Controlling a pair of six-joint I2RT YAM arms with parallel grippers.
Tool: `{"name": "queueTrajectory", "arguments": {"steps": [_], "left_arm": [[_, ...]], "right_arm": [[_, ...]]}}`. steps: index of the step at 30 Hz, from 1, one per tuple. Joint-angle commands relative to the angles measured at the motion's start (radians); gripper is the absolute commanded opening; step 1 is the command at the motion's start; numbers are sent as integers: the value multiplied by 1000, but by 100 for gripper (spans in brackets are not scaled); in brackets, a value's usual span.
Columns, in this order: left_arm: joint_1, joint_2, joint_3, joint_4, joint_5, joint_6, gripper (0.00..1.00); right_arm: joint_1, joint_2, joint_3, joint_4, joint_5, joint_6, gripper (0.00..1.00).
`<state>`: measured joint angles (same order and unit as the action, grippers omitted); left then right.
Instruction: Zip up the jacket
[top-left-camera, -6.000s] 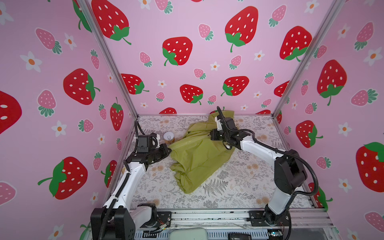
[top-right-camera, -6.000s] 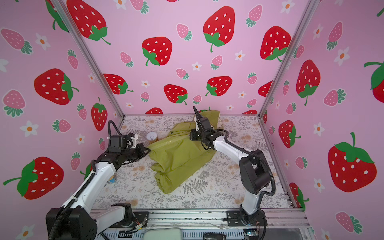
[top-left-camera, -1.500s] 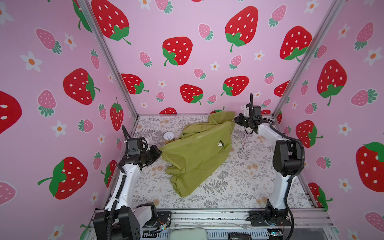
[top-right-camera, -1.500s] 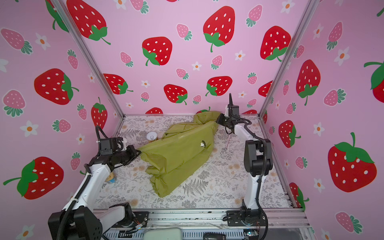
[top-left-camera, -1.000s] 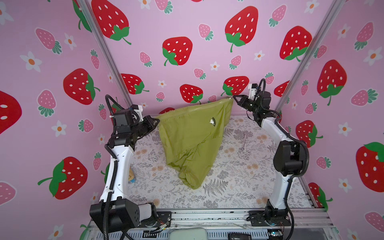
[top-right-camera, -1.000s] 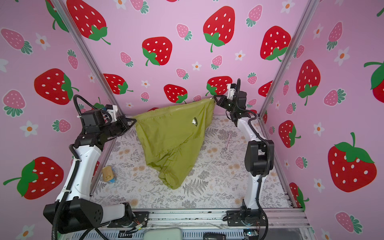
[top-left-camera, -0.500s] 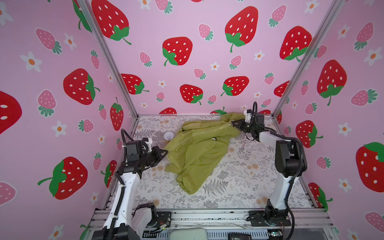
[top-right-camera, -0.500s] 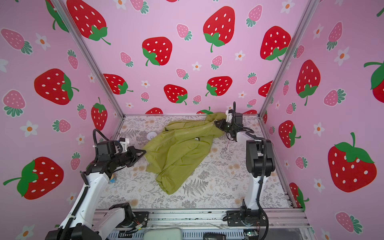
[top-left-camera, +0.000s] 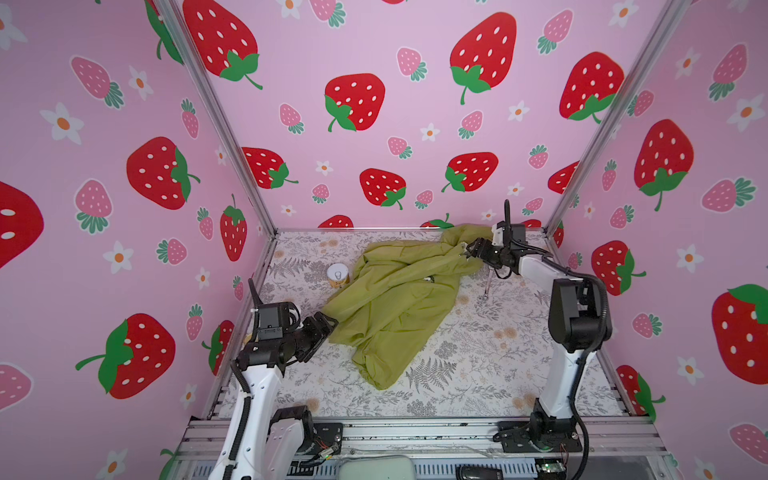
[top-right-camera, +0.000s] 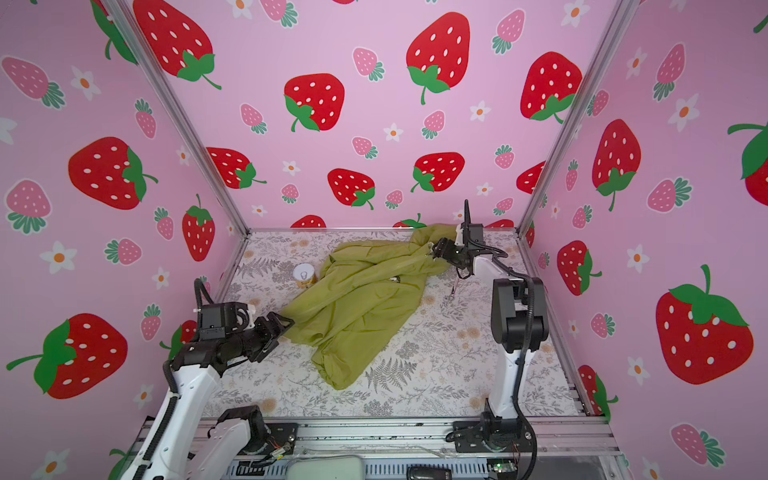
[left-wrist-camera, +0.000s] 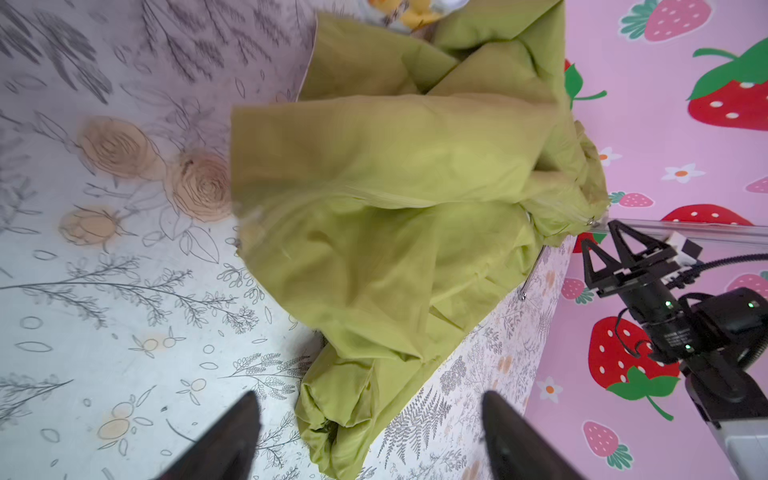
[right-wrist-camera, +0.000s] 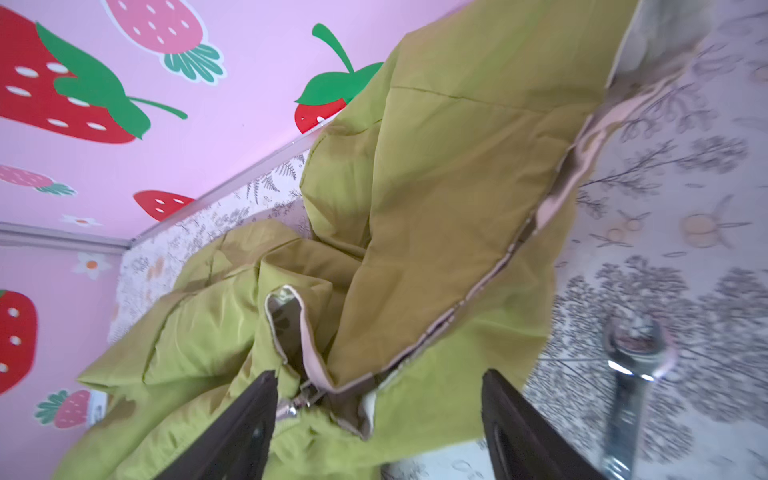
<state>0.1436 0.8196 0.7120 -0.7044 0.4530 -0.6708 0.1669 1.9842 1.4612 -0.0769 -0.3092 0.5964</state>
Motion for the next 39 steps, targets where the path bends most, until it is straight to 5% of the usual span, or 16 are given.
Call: {"name": "queueTrajectory", "arguments": {"steps": [1,6,11,13,17,20,26,31,35,37,39], "left_arm": [[-2,-41,154,-79,-164,84,99],[-1,-44,293,-15,-268,237,99],[-2,-87,270,292,-273,473,99],[-2,-101,245,380,-306,565,99],[-2,-64,171,511,-555,489,99],[-1,-31,49,683,-512,511,99],[-40,148,-212,1003,-684,526,99],[-68,400,-249,1136,-740,540,99],[-102,545,-283,1315,-781,577,99],[-102,562,-248,1257,-789,575,99],[-102,562,-238,1237,-781,580,99]], "right_arm": [[-7,-122,-12,-67,122,-77,84],[-6,-282,-84,-86,280,-129,85],[-5,-552,-319,106,498,-180,86],[-3,-677,-441,226,506,-239,100],[-3,-863,-641,409,569,-231,99],[-3,-956,-790,578,526,-369,99],[-3,-805,-926,747,843,-477,99],[-4,-604,-1007,952,956,-514,99],[-6,-538,-1005,1036,942,-538,99],[-15,-538,-1073,1208,852,-560,99],[-15,-536,-1047,1154,813,-559,100]]}}
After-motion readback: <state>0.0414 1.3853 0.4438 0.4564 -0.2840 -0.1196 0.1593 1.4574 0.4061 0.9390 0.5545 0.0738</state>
